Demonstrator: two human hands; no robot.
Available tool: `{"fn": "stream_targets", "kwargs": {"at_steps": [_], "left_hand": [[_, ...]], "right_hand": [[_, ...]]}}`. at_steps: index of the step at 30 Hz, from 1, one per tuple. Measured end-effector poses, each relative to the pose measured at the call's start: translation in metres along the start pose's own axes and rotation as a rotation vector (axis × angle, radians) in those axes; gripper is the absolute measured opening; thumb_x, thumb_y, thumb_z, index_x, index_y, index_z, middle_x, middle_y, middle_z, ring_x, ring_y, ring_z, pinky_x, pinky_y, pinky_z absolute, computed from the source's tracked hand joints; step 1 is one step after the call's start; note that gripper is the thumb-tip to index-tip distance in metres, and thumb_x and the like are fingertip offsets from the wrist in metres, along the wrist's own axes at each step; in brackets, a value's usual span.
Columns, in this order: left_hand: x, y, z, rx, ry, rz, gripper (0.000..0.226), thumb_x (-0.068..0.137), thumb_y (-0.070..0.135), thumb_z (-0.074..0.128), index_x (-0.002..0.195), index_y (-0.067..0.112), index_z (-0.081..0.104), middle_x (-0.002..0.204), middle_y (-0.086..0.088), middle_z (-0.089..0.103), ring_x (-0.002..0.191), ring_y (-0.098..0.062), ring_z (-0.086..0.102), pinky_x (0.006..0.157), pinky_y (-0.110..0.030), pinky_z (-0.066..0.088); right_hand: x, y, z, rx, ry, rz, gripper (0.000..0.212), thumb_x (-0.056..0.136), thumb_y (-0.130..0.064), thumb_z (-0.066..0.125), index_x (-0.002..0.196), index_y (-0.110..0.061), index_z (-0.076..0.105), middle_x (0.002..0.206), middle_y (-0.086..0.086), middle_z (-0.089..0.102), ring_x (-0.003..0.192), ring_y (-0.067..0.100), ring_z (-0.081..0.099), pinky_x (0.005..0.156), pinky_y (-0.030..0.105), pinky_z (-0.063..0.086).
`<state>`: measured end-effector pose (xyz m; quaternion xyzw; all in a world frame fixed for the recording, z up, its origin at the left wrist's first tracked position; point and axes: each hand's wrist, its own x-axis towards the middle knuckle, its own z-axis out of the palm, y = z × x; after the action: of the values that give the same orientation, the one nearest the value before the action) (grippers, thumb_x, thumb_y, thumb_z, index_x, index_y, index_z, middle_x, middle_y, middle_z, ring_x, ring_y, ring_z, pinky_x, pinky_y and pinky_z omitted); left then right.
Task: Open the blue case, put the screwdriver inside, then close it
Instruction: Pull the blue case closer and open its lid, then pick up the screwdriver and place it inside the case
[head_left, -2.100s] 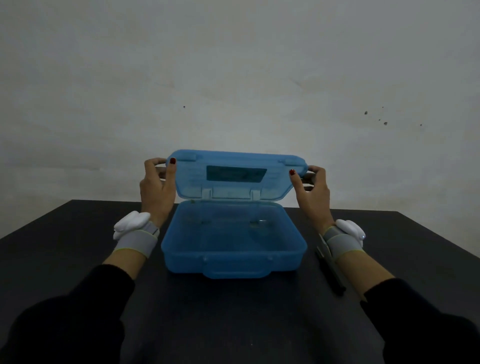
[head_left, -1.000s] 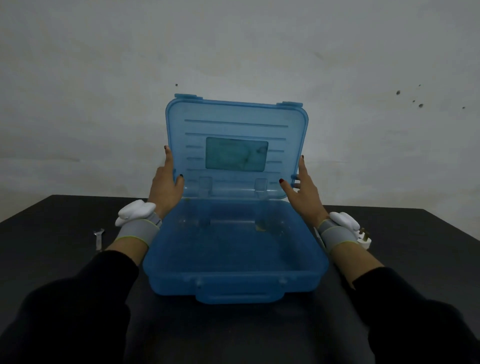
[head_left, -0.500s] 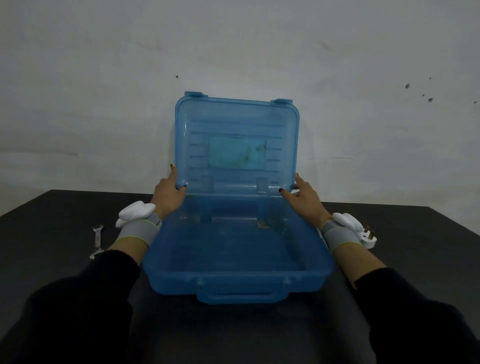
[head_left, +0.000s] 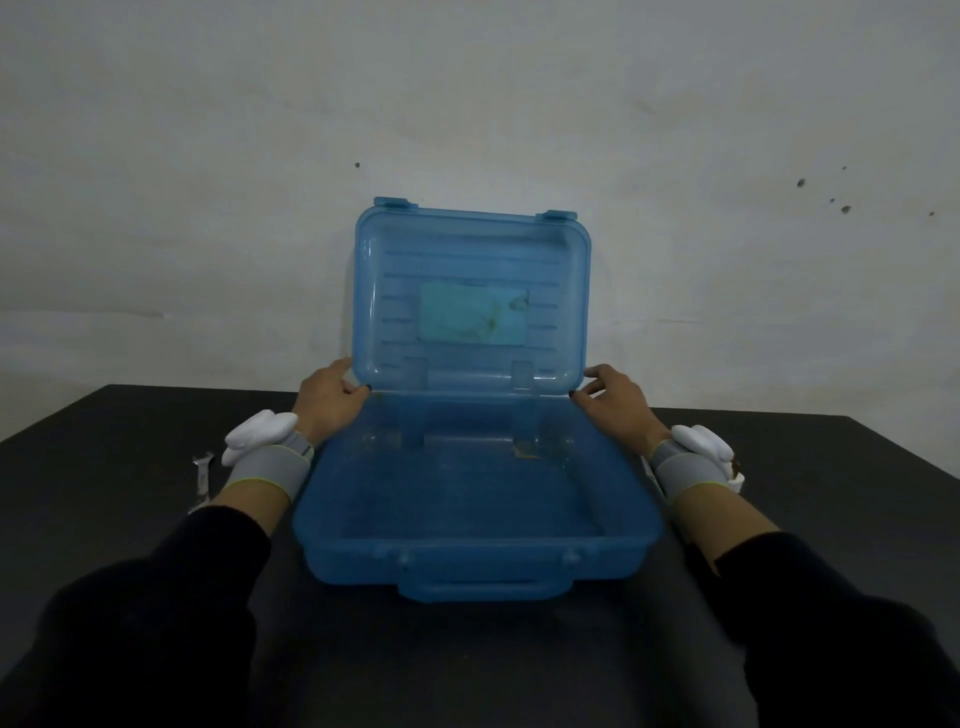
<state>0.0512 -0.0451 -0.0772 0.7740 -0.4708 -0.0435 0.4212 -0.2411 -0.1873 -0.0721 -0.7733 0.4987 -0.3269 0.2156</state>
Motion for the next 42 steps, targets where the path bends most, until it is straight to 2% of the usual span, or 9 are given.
{"fn": "stream_targets", "kwargs": {"at_steps": [3,6,12,17,21,27,35,40,42], "left_hand": [[-0.005,-0.001,-0.003,0.020,0.008,-0.025,0.038,0.086,0.016,0.057,0.120,0.000,0.056,0.113,-0.022,0.065,0.111,-0.034,0.057,0.093,-0.031,0.038],[-0.013,-0.003,-0.009,-0.004,0.014,-0.047,0.031,0.086,0.016,0.058,0.112,-0.001,0.062,0.113,-0.021,0.066,0.110,-0.032,0.058,0.093,-0.029,0.039],[-0.031,-0.009,-0.016,-0.032,0.010,-0.035,0.024,0.085,0.013,0.058,0.103,-0.001,0.066,0.110,-0.019,0.068,0.105,-0.031,0.060,0.087,-0.028,0.041],[-0.049,-0.014,-0.021,-0.067,0.000,-0.081,0.026,0.084,0.016,0.060,0.105,0.002,0.065,0.112,-0.016,0.067,0.106,-0.030,0.059,0.084,-0.027,0.039],[-0.065,-0.016,-0.025,-0.139,-0.011,-0.090,0.029,0.083,0.015,0.061,0.109,0.003,0.064,0.112,-0.017,0.066,0.104,-0.028,0.059,0.085,-0.029,0.040],[-0.091,-0.015,-0.032,-0.253,-0.065,-0.105,0.037,0.083,0.020,0.063,0.117,0.006,0.059,0.111,-0.016,0.063,0.093,-0.020,0.055,0.081,-0.030,0.043],[-0.128,-0.011,-0.043,-0.350,-0.207,-0.061,0.056,0.082,0.025,0.065,0.132,0.011,0.045,0.115,-0.006,0.055,0.100,-0.016,0.052,0.080,-0.028,0.042],[-0.143,-0.017,-0.042,-0.405,-0.249,-0.040,0.067,0.079,0.030,0.067,0.138,0.017,0.037,0.119,0.000,0.050,0.094,-0.007,0.051,0.068,-0.015,0.042],[-0.148,-0.018,-0.041,-0.454,-0.266,-0.044,0.072,0.078,0.031,0.068,0.140,0.019,0.034,0.122,0.004,0.048,0.095,-0.004,0.051,0.072,-0.014,0.043]], "right_hand": [[-0.003,0.002,-0.004,-0.007,0.009,0.000,0.033,0.086,-0.018,0.060,0.115,-0.004,0.056,0.102,0.017,0.069,0.092,0.030,0.060,0.074,0.025,0.037],[-0.010,0.001,-0.011,-0.024,0.028,-0.007,0.026,0.085,-0.016,0.060,0.107,-0.003,0.059,0.097,0.017,0.070,0.082,0.025,0.055,0.070,0.022,0.033],[-0.029,-0.003,-0.026,-0.081,0.044,-0.030,0.018,0.083,-0.011,0.058,0.094,0.001,0.065,0.099,0.019,0.070,0.093,0.030,0.062,0.073,0.022,0.038],[-0.050,-0.004,-0.039,-0.112,0.037,-0.033,0.018,0.084,-0.010,0.056,0.092,0.004,0.064,0.096,0.020,0.070,0.091,0.032,0.062,0.073,0.028,0.042],[-0.066,0.000,-0.050,-0.140,0.030,-0.019,0.018,0.085,-0.009,0.056,0.092,0.006,0.064,0.097,0.023,0.069,0.091,0.036,0.064,0.080,0.037,0.050],[-0.087,0.011,-0.065,-0.247,-0.034,0.041,0.022,0.088,-0.014,0.057,0.098,0.005,0.062,0.107,0.022,0.066,0.100,0.033,0.061,0.088,0.039,0.047],[-0.117,0.022,-0.078,-0.430,-0.142,0.168,0.031,0.085,-0.021,0.061,0.103,0.004,0.066,0.115,0.022,0.066,0.109,0.033,0.061,0.092,0.035,0.048],[-0.133,0.022,-0.076,-0.541,-0.216,0.219,0.040,0.084,-0.027,0.059,0.108,0.005,0.066,0.120,0.025,0.064,0.115,0.034,0.059,0.099,0.038,0.048],[-0.137,0.021,-0.074,-0.561,-0.222,0.242,0.043,0.085,-0.029,0.059,0.115,0.002,0.062,0.126,0.021,0.059,0.122,0.032,0.053,0.105,0.035,0.043]]}}
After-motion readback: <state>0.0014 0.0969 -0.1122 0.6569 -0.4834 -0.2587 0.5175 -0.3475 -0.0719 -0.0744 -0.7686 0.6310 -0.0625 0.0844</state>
